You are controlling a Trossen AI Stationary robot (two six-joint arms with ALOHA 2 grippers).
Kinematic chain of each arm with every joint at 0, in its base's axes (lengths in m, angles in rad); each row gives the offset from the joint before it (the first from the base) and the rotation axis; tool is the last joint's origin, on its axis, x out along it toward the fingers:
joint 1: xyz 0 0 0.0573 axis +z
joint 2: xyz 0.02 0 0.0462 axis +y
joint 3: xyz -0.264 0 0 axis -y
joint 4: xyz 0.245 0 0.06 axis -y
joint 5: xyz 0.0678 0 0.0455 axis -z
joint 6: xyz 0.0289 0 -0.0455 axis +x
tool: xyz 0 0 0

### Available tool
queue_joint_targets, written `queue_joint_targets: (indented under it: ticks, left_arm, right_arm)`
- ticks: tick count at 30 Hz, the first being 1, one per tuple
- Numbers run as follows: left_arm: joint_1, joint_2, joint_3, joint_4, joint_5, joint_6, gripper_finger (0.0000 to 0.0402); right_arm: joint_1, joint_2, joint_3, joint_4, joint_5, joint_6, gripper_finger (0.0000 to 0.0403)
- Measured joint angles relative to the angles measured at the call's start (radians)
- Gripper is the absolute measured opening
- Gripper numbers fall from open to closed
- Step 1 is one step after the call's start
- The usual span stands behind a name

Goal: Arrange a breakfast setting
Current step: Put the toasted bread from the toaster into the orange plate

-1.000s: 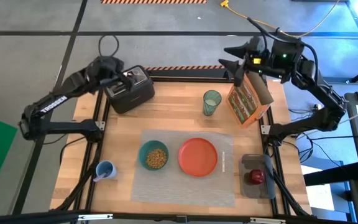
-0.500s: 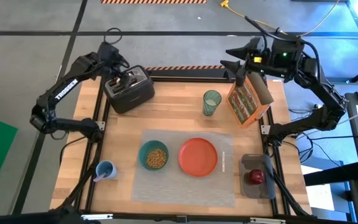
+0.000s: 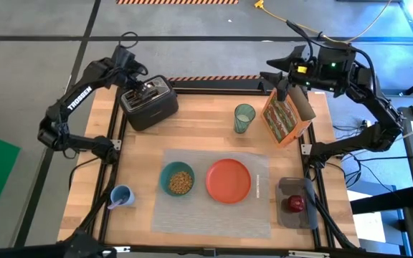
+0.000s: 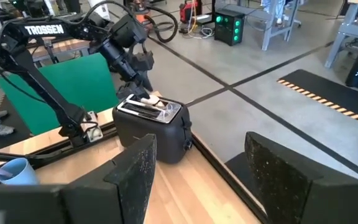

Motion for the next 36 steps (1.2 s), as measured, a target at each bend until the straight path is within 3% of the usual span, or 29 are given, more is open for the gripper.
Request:
queue_joint_targets:
  ticks: [12, 23, 31, 36]
  left_arm:
    - [0.007, 0.075, -0.001, 0.001, 0.033, 0.024, 0.0147]
    - [0.007, 0.077, -0.001, 0.001, 0.016, 0.026, 0.0042]
    - [0.002, 0.041, 0.008, -0.013, 0.013, 0.018, 0.0053]
    - [-0.011, -0.010, 0.124, -0.072, 0.015, -0.006, 0.0055]
  right_arm:
    - [0.000, -0.015, 0.000, -0.030, 0.002, 0.021, 0.0237]
    - [0.000, -0.020, 0.000, -0.039, 0.012, 0.037, 0.0237]
    - [0.000, -0.020, 0.000, -0.039, 0.012, 0.037, 0.0237]
    - [0.000, -0.019, 0.000, -0.043, 0.013, 0.037, 0.0237]
